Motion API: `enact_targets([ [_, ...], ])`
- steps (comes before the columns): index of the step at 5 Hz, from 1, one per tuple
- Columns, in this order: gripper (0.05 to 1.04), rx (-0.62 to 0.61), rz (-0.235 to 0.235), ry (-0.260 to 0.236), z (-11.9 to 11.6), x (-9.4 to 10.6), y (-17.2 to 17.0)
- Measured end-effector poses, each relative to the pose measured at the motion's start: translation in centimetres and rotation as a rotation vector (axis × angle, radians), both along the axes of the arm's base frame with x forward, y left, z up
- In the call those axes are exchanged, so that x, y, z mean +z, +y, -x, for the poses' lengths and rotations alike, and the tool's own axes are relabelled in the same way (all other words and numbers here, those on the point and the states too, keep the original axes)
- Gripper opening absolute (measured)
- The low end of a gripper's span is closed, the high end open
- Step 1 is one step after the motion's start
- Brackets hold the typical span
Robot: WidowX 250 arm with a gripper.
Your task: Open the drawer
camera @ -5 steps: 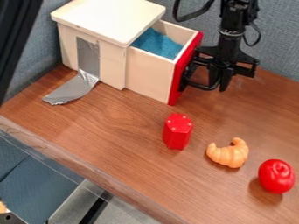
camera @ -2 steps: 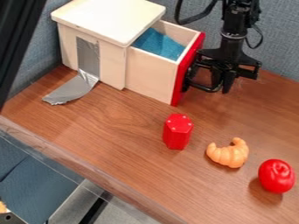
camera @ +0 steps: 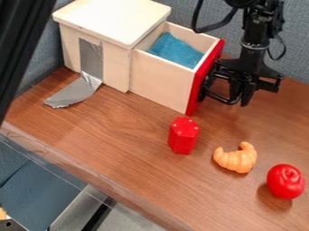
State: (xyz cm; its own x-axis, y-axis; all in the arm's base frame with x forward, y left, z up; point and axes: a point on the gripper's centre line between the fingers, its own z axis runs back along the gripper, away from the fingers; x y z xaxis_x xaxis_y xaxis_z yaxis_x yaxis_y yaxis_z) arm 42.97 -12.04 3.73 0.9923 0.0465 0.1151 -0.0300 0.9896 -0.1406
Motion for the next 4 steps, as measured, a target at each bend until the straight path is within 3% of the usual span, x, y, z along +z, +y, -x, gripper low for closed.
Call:
enact_targets([
  [1, 0.394, 0.007, 0.008, 0.01, 0.2, -0.2, -0.1],
  [3, 0.967, 0.034, 0.003, -0.001, 0.2, 0.2, -0.4],
  [4, 1.006, 0.043, 0.004, -0.032, 0.0, 1.6, -0.3],
])
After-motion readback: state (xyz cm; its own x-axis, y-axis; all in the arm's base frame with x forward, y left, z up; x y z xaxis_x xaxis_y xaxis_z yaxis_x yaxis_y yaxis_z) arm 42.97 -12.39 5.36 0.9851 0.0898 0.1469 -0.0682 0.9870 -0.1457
